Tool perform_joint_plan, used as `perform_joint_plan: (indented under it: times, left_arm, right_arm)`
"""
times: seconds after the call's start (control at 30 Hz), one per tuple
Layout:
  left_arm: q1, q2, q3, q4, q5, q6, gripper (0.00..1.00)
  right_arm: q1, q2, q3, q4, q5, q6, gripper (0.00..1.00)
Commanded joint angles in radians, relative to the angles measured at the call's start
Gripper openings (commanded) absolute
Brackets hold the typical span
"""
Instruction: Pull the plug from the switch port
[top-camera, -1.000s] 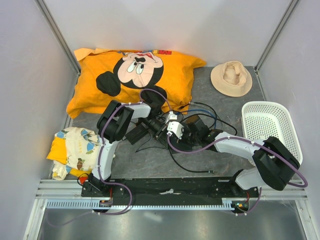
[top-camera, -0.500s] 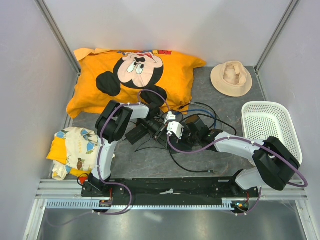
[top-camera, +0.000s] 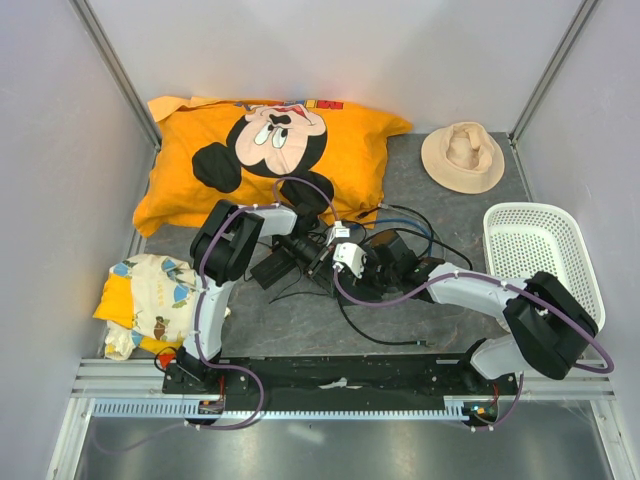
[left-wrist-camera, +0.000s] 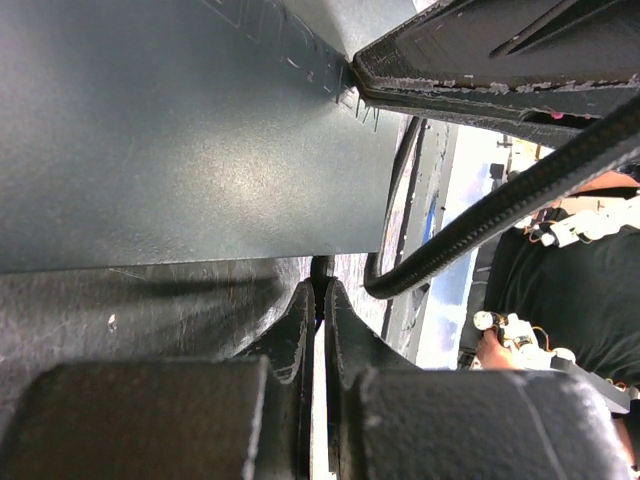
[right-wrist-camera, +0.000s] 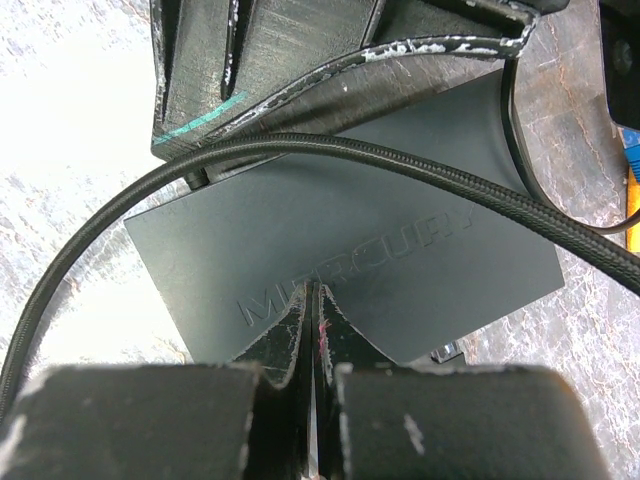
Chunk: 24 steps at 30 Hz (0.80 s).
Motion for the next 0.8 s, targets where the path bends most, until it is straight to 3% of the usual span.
perform_joint_plan:
  times: [0.0, 0.27, 0.57, 0.77]
  left_arm:
    - [0.011, -0.031, -0.019, -0.004, 0.029, 0.018, 0.02]
    - [0.006, 0.007, 0.020, -0.048, 0.052, 0.046, 0.02]
    - [0.015, 0.071, 0.172, -0.071, 0.027, 0.015, 0.02]
    - [0.022, 0.021, 0.065, -0.111, 0.024, 0.064, 0.02]
  right_arm:
    - [0.002, 0.033, -0.023, -0.160, -0.015, 0.006, 0.00]
    - [-0.004, 0.034, -0.027, -0.163, -0.024, 0.006, 0.00]
    - [-0.007, 0.028, -0.037, -0.147, -0.018, 0.006, 0.00]
    - [-0.010, 0.019, -0.051, -0.135, -0.015, 0.004, 0.00]
